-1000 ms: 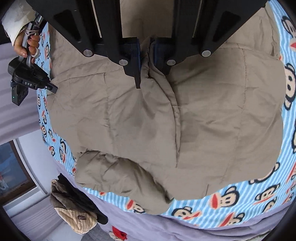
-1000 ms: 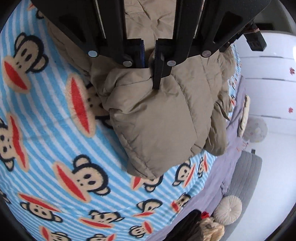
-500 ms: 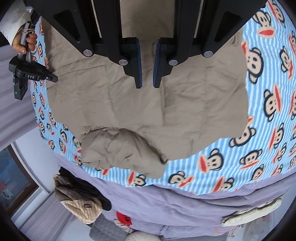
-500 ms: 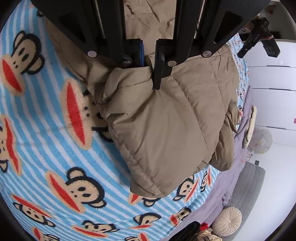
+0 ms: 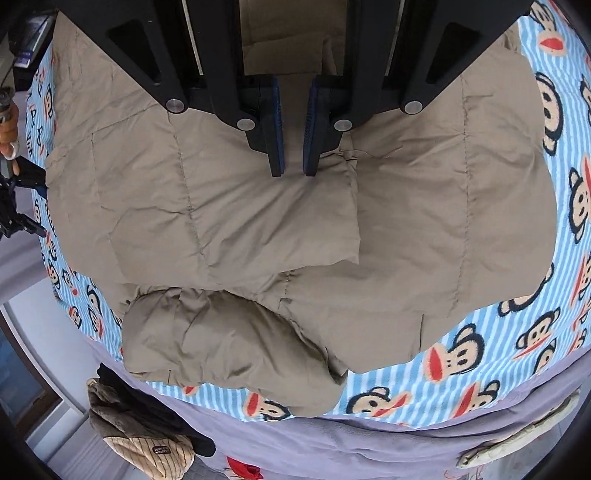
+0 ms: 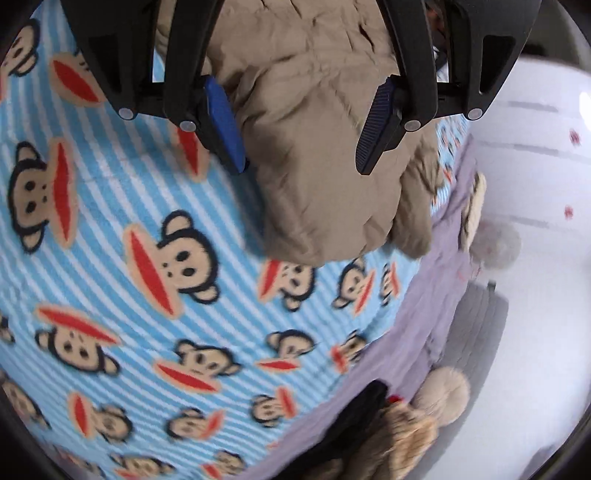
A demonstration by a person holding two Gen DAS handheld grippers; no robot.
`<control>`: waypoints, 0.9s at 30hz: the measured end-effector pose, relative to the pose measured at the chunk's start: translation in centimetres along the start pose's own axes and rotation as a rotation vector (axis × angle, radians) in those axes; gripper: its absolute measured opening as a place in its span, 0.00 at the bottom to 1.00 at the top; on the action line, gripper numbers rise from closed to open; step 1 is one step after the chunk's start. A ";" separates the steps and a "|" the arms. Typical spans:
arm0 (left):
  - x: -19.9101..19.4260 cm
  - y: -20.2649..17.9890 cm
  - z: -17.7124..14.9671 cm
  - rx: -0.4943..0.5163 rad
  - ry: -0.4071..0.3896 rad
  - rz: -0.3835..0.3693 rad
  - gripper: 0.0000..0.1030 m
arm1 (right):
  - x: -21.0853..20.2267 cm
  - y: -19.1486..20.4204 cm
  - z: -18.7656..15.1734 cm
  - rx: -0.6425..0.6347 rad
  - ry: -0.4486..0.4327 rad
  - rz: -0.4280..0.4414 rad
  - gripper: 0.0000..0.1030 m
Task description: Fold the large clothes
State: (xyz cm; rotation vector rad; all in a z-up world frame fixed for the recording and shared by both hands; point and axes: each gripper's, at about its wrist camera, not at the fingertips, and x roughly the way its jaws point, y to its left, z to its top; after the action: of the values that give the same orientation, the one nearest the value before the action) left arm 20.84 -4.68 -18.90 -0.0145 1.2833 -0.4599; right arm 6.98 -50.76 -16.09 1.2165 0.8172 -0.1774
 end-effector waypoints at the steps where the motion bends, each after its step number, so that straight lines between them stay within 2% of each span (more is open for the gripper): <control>1: 0.0 0.0 -0.1 -0.001 0.000 0.001 0.12 | 1.1 -0.9 0.6 0.066 0.018 0.042 0.64; 2: 0.1 0.0 -0.2 -0.001 -0.001 0.003 0.12 | 2.1 -1.0 0.8 0.099 0.042 0.097 0.62; 3: 0.2 0.1 -0.2 -0.001 0.000 0.011 0.12 | 2.9 -0.5 0.9 0.088 0.063 0.143 0.46; 4: 0.4 0.1 -0.2 -0.003 0.001 0.015 0.12 | 3.6 0.5 0.8 0.036 0.079 0.125 0.23; 8: 1.0 0.0 -0.2 -0.013 -0.002 0.014 0.12 | 5.7 2.7 1.2 -0.181 0.066 -0.144 0.22; 10: 1.2 -0.1 -0.3 -0.006 -0.005 0.017 0.12 | 6.1 2.9 1.5 -0.235 0.042 -0.215 0.22; 13: 1.4 -0.2 -0.2 -0.009 -0.001 0.026 0.12 | 6.1 2.9 1.5 -0.261 0.027 -0.234 0.22; 19: 1.5 -0.1 -0.3 -0.013 0.002 0.038 0.12 | 2.5 4.7 -0.8 -0.410 -0.041 -0.386 0.24; 23: 1.2 -0.5 -0.1 -0.020 0.005 0.063 0.12 | -0.5 5.4 -4.3 -0.503 -0.066 -0.390 0.24; 27: -1.2 -1.1 -0.1 -0.011 -0.025 0.086 0.12 | -2.3 5.0 -7.5 -0.525 -0.060 -0.392 0.24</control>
State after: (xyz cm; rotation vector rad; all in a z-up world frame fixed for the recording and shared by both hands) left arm 20.16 -5.22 -17.59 0.0251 1.2567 -0.3779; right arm 4.55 -42.97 -11.61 0.5497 0.9692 -0.2949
